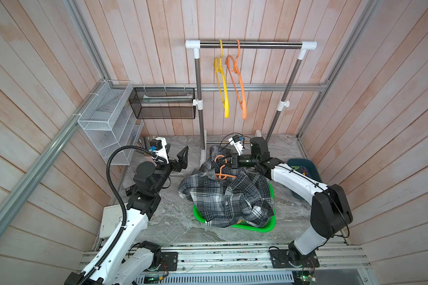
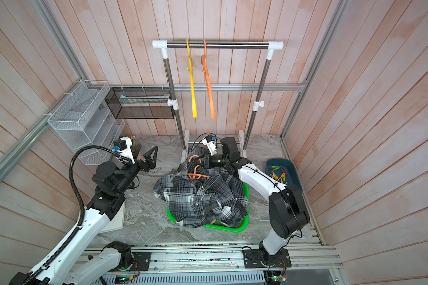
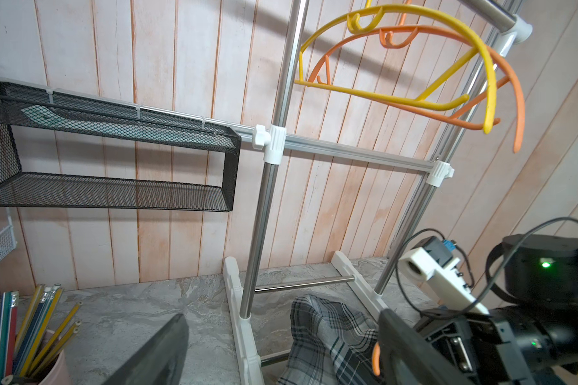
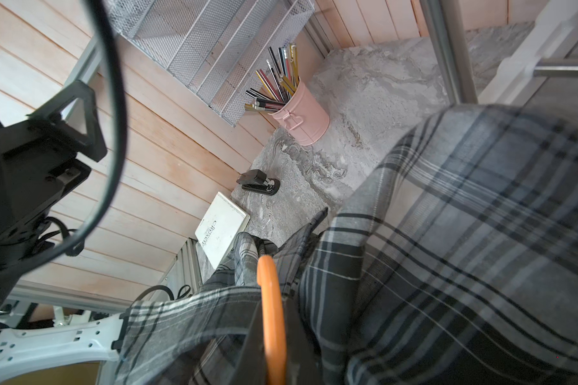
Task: Remove the clothespins securing long-sleeve shirts to the hanger
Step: Remove the long-sleeve shirt from the hanger.
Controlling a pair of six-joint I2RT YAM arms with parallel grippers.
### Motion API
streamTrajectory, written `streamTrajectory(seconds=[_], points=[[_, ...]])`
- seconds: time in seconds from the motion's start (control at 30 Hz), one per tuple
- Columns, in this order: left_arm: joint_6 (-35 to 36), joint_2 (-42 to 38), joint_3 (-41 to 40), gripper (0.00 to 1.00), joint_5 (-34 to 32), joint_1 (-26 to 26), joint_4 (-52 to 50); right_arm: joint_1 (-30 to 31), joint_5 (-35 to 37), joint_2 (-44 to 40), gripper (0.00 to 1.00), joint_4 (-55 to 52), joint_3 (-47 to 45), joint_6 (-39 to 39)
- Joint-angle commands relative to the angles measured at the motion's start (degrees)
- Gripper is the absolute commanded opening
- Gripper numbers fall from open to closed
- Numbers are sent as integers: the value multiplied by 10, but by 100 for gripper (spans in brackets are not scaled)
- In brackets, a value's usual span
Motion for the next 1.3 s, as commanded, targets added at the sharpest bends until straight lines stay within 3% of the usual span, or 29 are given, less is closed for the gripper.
streamTrajectory(seconds=[0.0,0.23,0.5,0.73,0.93,1.03,1.17,1.27], points=[[-10,8,-4,88,21,15,-9,-2,44,-49,0,-44,33,-80],[-56,10,-27,81,104,68,15,-5,90,-122,0,-78,49,-122],[-108,40,-27,73,253,125,2,-31,121,-198,0,-86,50,-132],[-110,72,-41,71,377,126,4,-45,100,-224,0,-76,55,-131],[-81,102,-36,66,411,98,-17,-46,85,-227,0,-65,63,-129],[-66,110,-34,56,411,70,-19,-46,85,-222,0,-69,72,-130],[-54,120,-25,24,404,64,-40,-46,84,-223,0,-72,79,-132],[-43,121,-17,13,406,64,-54,-47,84,-223,0,-74,80,-132]])
